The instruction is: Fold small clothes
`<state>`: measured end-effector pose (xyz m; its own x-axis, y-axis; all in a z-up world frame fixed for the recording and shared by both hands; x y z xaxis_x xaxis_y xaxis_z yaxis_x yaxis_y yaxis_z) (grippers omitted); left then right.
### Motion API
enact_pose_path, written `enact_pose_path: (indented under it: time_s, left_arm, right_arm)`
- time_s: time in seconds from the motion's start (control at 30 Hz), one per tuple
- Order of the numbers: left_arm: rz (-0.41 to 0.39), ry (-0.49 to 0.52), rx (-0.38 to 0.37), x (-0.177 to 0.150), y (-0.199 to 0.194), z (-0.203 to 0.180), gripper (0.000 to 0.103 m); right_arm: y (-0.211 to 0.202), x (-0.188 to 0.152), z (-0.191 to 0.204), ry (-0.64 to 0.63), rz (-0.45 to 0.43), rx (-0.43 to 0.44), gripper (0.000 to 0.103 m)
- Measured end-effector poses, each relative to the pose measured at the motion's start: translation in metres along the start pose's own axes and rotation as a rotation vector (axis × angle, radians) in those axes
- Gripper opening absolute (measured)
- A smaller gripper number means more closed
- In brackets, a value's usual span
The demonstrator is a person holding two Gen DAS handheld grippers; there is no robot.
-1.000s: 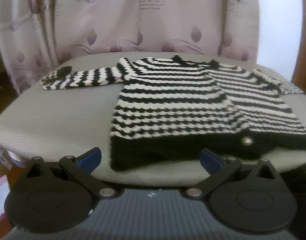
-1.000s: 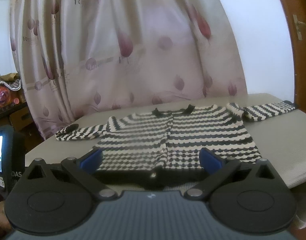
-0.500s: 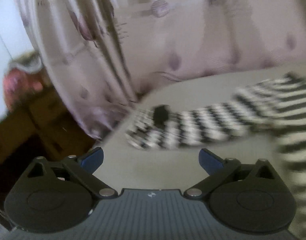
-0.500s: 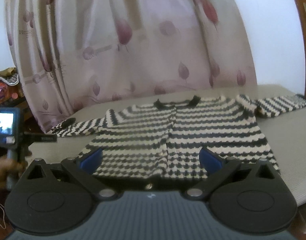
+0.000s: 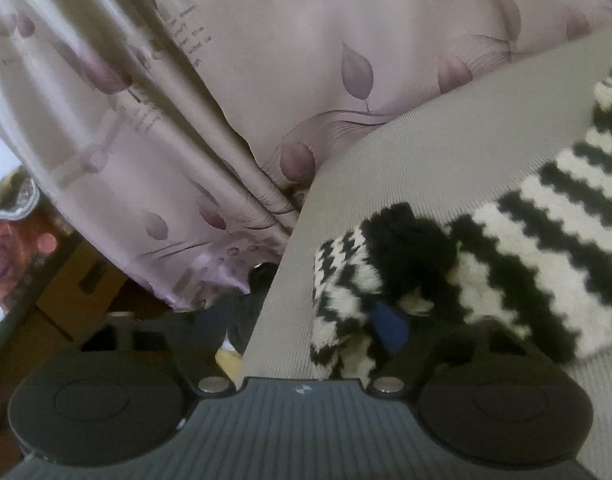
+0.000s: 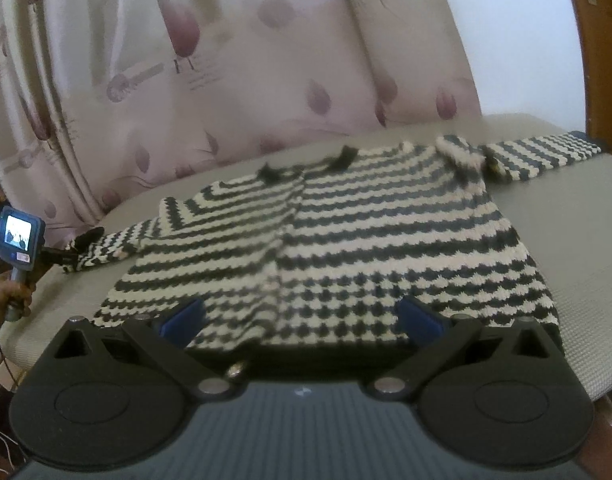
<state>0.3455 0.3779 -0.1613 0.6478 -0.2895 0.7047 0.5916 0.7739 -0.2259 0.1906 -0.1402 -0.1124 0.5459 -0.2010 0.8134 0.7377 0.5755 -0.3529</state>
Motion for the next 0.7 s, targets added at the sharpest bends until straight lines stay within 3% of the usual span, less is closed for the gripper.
enact_pose_path:
  time_s: [0.07,0.17,0.2,0.33,0.53,0.57,0.63,0.7]
  left_arm:
    - [0.064,-0.113,0.012,-0.001,0.005,0.015,0.024]
    - [0.138,-0.326,0.040,-0.009,0.003,0.055,0.018]
    - [0.163,-0.370,0.068,-0.015,0.001,0.069,0.011]
    - [0.277,-0.507,0.131,-0.041,-0.005,0.114,0.009]
    - [0.354,-0.532,0.186,-0.075,-0.012,0.145,0.011]
    - [0.348,-0.533,0.175,-0.073,-0.014,0.144,0.017]
    - [0.311,-0.507,0.148,-0.065,-0.029,0.135,0.038]
    - [0.238,-0.487,0.096,-0.050,-0.058,0.118,0.078]
  right_arm:
    - [0.003,-0.001,-0.002,0.007,0.010,-0.005,0.103]
    - [0.007,-0.002,-0.004,0.012,0.015,-0.007,0.103]
    - [0.008,-0.002,-0.004,0.013,0.016,-0.007,0.103]
    - [0.011,-0.004,-0.005,0.015,0.026,-0.001,0.103]
    - [0.007,-0.005,-0.005,0.027,0.015,0.014,0.103]
    - [0.005,-0.005,-0.006,0.024,0.010,0.015,0.103]
    - [0.000,-0.002,-0.008,0.018,-0.006,0.010,0.103]
    - [-0.008,0.003,-0.017,0.019,-0.030,-0.018,0.103]
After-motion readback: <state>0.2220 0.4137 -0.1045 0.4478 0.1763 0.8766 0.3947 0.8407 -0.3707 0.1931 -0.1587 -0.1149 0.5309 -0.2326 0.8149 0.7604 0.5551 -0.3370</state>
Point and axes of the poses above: each gripper's, at about its wrist camera, not at the fingertips, and y roughly the way its jaws point, z to its left, x to its top, the point moved 9 cm from there along y, roughly the way its jaws point, and after that the axes turned 15 degrees about x, right-handed, at the moved point
